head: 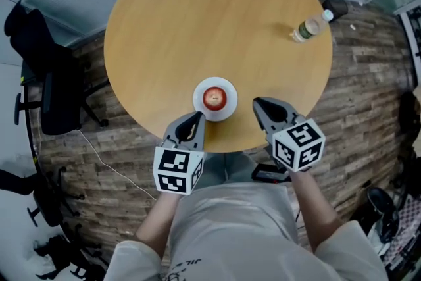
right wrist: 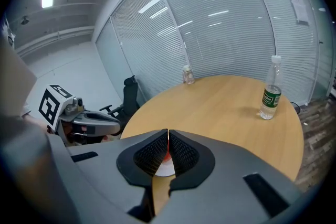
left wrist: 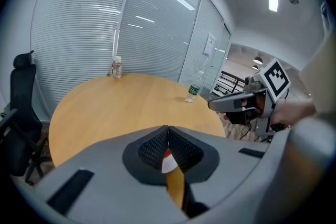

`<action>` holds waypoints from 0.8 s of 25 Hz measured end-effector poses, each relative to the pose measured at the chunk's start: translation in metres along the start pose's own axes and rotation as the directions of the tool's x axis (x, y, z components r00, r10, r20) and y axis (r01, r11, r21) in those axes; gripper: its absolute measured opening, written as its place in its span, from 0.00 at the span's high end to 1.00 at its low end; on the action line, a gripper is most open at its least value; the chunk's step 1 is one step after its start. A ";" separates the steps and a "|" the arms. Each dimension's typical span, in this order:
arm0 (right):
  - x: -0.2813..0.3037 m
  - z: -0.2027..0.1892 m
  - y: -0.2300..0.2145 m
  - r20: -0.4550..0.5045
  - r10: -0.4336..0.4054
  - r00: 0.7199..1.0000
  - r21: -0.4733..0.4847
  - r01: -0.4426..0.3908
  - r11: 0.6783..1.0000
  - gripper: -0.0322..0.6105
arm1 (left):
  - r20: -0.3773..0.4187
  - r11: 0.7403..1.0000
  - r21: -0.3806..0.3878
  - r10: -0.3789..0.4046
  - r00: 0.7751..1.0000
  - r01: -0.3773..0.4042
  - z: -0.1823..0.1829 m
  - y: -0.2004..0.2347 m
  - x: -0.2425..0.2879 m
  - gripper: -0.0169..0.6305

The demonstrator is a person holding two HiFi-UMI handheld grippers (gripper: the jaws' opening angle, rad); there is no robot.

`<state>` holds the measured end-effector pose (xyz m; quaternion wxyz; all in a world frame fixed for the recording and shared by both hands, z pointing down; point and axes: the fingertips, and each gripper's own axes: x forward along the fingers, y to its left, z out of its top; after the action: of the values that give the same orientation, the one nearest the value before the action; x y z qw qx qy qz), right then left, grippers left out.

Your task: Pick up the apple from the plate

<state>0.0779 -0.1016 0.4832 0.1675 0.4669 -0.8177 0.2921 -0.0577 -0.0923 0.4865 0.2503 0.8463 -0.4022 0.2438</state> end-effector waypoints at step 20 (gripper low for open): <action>0.023 -0.021 -0.008 -0.070 0.031 0.997 0.014 -0.030 0.999 0.90 | -0.038 0.999 0.038 0.031 0.999 -0.029 -0.016 0.007 0.046 0.97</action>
<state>0.0733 -0.1067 0.5149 0.1886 0.4449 -0.8164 0.3162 -0.0408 -0.1121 0.5279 0.2382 0.8399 -0.4054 0.2712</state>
